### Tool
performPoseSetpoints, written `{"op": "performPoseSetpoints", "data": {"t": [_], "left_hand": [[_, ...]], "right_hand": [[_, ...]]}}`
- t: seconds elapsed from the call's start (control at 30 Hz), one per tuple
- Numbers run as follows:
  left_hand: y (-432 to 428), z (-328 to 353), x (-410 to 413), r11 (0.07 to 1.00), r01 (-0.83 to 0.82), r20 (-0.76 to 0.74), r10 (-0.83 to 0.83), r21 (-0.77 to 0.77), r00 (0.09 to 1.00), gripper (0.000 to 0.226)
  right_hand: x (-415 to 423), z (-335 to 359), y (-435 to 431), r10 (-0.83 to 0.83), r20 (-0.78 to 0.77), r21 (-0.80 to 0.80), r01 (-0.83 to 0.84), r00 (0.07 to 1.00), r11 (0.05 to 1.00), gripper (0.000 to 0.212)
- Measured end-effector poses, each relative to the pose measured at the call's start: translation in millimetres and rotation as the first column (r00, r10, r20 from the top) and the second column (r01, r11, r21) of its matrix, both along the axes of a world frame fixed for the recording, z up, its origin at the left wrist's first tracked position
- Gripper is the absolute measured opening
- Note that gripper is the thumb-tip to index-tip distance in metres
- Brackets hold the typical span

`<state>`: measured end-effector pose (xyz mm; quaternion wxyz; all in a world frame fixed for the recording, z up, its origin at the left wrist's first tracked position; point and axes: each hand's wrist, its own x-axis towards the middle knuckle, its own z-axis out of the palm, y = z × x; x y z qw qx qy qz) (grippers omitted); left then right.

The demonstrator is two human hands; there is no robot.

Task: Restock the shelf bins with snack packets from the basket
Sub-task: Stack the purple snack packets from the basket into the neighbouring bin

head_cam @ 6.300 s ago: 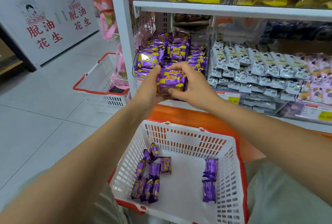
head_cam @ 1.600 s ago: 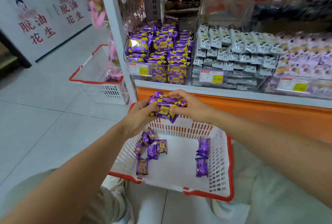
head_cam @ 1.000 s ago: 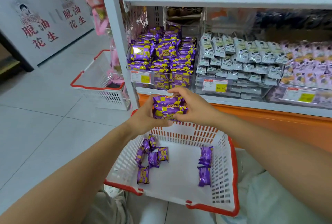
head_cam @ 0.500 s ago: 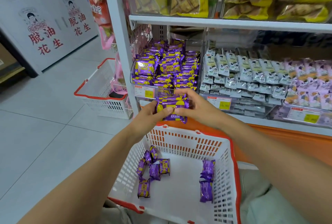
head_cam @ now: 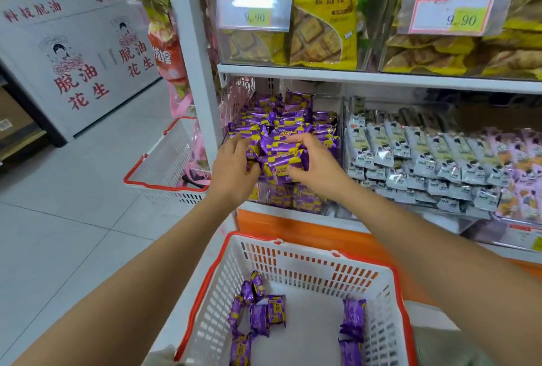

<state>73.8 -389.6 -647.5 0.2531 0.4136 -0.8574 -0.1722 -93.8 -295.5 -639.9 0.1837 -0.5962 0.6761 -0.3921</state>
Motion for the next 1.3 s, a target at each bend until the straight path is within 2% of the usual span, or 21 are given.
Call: {"op": "performPoseSetpoints", "data": {"t": [0.2,0.33,0.4,0.57,0.73,0.9,1.07,1.3], "left_hand": [[-8,-8,-6,0.996,0.04,0.082,-0.033,-0.086,0.996,0.064],[-12,-13,-12,0.988,0.067,0.125,-0.05,-0.137,0.991,0.07],[-14,-14,-13,0.988,0.055,0.122,-0.037,-0.146,0.992,0.069],[-14,-13,-14,0.987,0.04,0.11,-0.023,-0.158,0.994,0.064],[-11,-17,-11,0.987,0.041,0.111,-0.023,-0.158,0.994,0.064],[-11,-17,-10,0.985,0.022,0.064,-0.011,-0.17,0.998,0.058],[-14,-18,-11,0.978,0.041,0.052,-0.031,-0.204,0.998,0.055],[-18,-23,-9,0.973,0.093,0.22,-0.045,-0.211,0.974,0.066]], "right_hand": [[-2,-12,-12,-0.08,0.006,-0.006,0.08,0.997,0.997,0.053],[-4,-17,-19,-0.113,-0.084,0.0,0.113,0.99,0.994,0.048],[-4,-17,-22,-0.11,-0.117,-0.012,0.109,0.987,0.994,0.048],[0,-26,-21,-0.159,-0.063,-0.076,0.154,0.985,0.985,0.053],[5,-33,-19,-0.194,-0.145,-0.106,0.18,0.97,0.978,0.067],[10,-34,-27,-0.29,-0.147,-0.187,0.262,0.946,0.947,0.059],[16,-32,-28,-0.309,-0.071,-0.216,0.288,0.948,0.933,0.049],[1,-27,-15,-0.294,-0.164,-0.228,0.254,0.942,0.94,0.038]]}}
